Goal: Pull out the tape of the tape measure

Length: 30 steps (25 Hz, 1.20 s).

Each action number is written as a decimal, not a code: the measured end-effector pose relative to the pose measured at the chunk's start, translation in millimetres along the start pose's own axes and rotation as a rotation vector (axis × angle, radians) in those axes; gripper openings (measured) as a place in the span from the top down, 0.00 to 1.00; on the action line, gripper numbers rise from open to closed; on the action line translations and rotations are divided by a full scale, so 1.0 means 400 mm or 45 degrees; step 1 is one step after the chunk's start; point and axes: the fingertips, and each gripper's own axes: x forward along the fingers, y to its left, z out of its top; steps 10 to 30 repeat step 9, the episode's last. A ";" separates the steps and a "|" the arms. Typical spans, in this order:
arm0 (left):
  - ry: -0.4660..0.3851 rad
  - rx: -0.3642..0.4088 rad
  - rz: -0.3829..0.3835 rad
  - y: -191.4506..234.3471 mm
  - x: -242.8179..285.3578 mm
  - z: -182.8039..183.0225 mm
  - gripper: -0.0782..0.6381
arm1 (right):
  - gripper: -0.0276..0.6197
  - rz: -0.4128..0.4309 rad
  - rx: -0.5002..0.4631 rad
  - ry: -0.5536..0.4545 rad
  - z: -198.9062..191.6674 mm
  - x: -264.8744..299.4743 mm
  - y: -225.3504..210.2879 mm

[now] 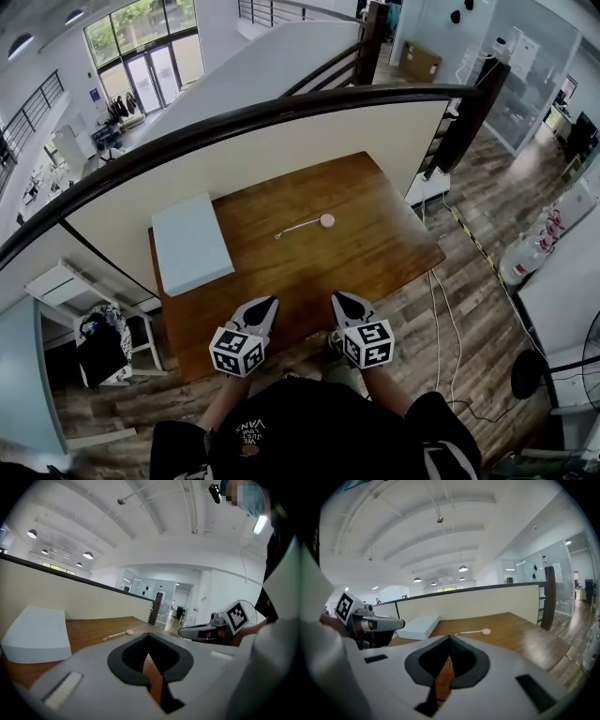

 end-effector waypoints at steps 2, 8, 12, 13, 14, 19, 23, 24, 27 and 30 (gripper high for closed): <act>0.005 -0.002 -0.006 -0.004 0.004 -0.005 0.88 | 0.94 -0.002 -0.002 0.003 -0.003 -0.001 -0.002; 0.012 -0.006 -0.006 -0.008 0.016 -0.003 0.88 | 0.94 -0.003 0.001 0.007 -0.001 -0.003 -0.012; 0.013 -0.008 -0.004 -0.008 0.018 -0.002 0.88 | 0.94 -0.003 0.002 0.008 0.000 -0.004 -0.016; 0.013 -0.008 -0.004 -0.008 0.018 -0.002 0.88 | 0.94 -0.003 0.002 0.008 0.000 -0.004 -0.016; 0.013 -0.008 -0.004 -0.008 0.018 -0.002 0.88 | 0.94 -0.003 0.002 0.008 0.000 -0.004 -0.016; 0.013 -0.008 -0.004 -0.008 0.018 -0.002 0.88 | 0.94 -0.003 0.002 0.008 0.000 -0.004 -0.016; 0.013 -0.008 -0.004 -0.008 0.018 -0.002 0.88 | 0.94 -0.003 0.002 0.008 0.000 -0.004 -0.016; 0.013 -0.008 -0.004 -0.008 0.018 -0.002 0.88 | 0.94 -0.003 0.002 0.008 0.000 -0.004 -0.016; 0.013 -0.008 -0.004 -0.008 0.018 -0.002 0.88 | 0.94 -0.003 0.002 0.008 0.000 -0.004 -0.016; 0.013 -0.008 -0.004 -0.008 0.018 -0.002 0.88 | 0.94 -0.003 0.002 0.008 0.000 -0.004 -0.016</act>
